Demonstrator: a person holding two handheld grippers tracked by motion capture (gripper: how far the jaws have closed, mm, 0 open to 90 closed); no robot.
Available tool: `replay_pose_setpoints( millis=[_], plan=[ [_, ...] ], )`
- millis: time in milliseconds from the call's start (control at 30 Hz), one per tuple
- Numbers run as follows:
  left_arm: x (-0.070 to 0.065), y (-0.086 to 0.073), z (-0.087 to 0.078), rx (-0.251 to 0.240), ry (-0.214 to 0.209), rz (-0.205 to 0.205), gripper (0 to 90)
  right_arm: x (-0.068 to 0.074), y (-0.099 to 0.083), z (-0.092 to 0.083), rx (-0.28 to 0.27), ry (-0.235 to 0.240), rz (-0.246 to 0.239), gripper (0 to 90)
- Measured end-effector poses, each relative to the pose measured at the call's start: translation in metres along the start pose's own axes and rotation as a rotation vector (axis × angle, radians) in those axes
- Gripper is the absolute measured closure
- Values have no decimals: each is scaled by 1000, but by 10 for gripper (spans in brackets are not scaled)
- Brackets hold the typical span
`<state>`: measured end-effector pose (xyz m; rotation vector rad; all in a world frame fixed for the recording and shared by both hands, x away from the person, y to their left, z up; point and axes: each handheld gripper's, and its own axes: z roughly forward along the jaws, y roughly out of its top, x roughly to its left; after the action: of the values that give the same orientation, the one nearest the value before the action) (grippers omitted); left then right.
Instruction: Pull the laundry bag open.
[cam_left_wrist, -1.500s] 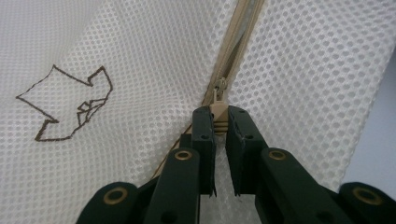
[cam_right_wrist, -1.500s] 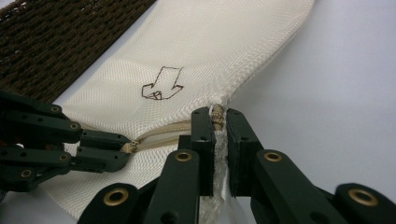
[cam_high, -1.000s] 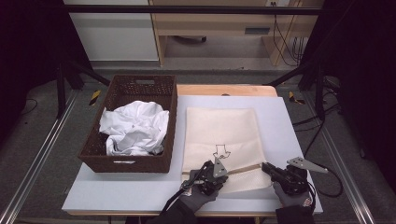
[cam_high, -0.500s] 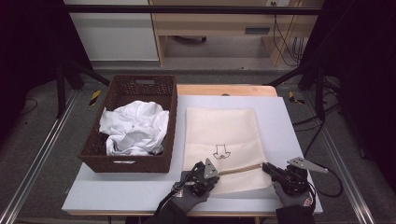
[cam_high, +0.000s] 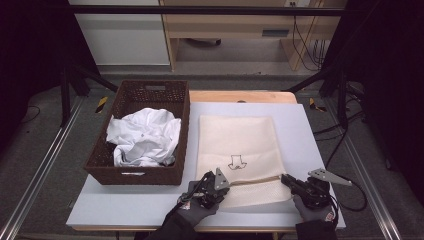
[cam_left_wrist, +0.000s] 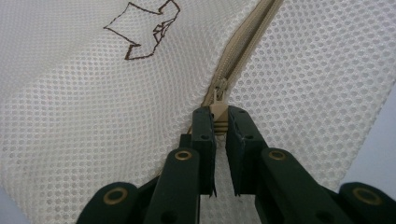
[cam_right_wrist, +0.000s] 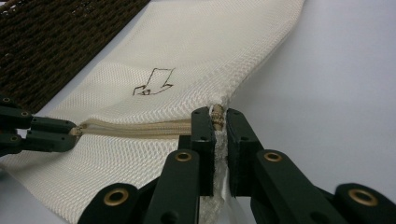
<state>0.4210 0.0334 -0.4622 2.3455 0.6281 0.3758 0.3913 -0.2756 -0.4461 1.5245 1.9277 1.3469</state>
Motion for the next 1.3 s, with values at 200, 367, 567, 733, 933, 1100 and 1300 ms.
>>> replay_pose_setpoints(
  millis=[200, 367, 567, 733, 933, 1100, 1300],
  plan=[
    [2, -1, -5, 27, 22, 22, 814, 0, 0, -1, -3, -1, 4, 837],
    [7, -10, -9, 39, 30, 16, 814, -1, 0, -2, -6, -1, 4, 838],
    [16, -23, -18, 37, 25, -14, 814, -1, 0, -1, -5, 3, 3, 837],
    [17, -31, -24, 44, 43, -16, 814, 0, -1, 0, 3, -3, -1, 837],
    [22, -40, -31, 39, 50, -30, 814, -1, -1, 0, 2, -1, 1, 837],
    [22, -45, -36, 36, 46, -26, 814, 0, -2, 1, 5, 5, 4, 837],
    [27, -51, -40, 40, 59, -40, 814, -1, -3, 1, 7, 0, 4, 837]
  ],
)
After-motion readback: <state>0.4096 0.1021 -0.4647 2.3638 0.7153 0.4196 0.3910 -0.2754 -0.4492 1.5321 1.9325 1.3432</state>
